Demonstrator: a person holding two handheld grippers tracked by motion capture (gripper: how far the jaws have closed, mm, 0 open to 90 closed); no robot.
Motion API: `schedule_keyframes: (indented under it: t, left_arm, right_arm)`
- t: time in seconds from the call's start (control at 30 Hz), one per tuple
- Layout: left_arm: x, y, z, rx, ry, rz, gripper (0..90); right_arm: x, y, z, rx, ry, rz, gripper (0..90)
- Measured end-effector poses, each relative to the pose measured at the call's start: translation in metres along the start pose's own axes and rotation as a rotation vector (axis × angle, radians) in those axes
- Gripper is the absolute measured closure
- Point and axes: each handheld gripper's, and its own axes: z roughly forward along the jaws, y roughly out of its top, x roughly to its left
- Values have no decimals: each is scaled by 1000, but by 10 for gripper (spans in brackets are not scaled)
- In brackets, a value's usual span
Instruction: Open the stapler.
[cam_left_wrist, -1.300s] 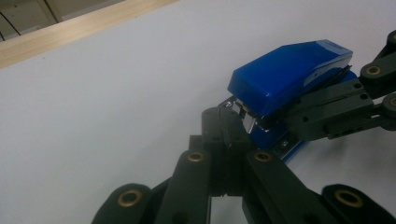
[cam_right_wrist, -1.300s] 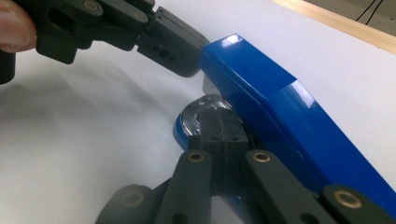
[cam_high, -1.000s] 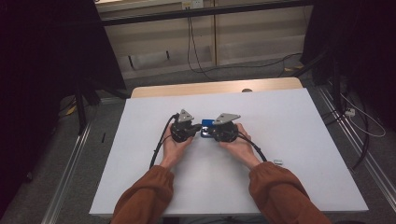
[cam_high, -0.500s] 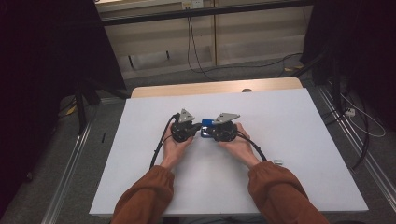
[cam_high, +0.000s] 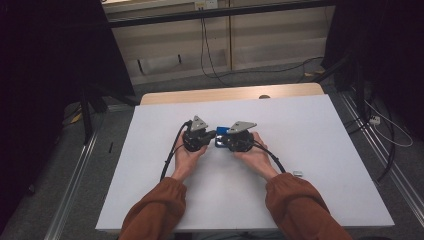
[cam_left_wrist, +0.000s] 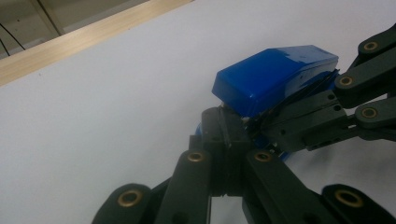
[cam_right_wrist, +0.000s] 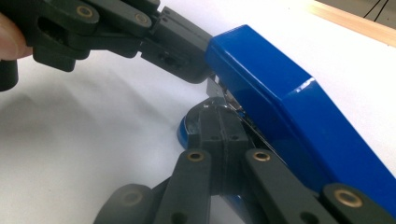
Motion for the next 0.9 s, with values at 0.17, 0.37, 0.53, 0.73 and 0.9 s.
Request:
schedule_keyframes:
  t: [0.17,0.37,0.53,0.73,0.9]
  left_arm:
    - [0,1,-1,-12,-4,-6,900]
    - [-1,3,-2,-22,-2,-7,900]
    - [-1,4,-3,-31,-5,-9,900]
    - [-1,6,-4,-40,-4,-11,900]
    - [-2,7,-4,-53,-4,-26,900]
  right_arm:
    - [0,0,0,2,-7,-6,900]
    - [1,0,0,4,-12,-11,900]
    - [2,0,0,1,-15,-12,900]
    - [1,0,-1,4,-17,-5,900]
    - [1,0,-1,8,-22,-10,900]
